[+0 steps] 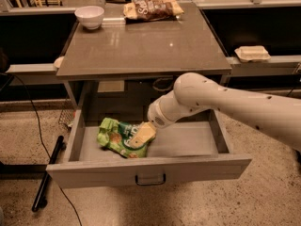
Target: Pick green rice chip bag from top drawer and place on counter
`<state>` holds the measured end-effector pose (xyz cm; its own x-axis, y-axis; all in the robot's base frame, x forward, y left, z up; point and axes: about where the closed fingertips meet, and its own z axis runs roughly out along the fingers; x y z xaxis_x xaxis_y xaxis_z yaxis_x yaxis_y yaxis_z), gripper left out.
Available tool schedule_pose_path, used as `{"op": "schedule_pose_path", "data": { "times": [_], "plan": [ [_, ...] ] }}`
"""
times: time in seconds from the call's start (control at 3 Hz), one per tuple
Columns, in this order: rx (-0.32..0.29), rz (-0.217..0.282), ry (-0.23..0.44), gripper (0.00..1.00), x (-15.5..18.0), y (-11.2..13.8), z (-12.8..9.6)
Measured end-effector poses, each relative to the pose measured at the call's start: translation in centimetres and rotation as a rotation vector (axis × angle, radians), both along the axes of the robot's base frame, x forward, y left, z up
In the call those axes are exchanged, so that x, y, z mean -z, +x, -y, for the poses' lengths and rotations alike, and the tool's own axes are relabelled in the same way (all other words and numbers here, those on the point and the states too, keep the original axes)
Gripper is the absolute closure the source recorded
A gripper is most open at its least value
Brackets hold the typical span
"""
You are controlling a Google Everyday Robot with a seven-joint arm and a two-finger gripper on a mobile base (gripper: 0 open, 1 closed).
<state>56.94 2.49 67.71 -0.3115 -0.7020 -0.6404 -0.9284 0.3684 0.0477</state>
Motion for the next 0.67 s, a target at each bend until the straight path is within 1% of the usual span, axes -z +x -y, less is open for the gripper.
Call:
{"op": "schedule_pose_path", "data": {
  "times": [0.33,0.67],
  "plan": [
    [-0.004,-0.006,-0.012,0.0,2.0,0.7,-1.2],
    [-0.012,-0.014,-0.014,0.0,3.3,1.0,-2.2]
  ]
}}
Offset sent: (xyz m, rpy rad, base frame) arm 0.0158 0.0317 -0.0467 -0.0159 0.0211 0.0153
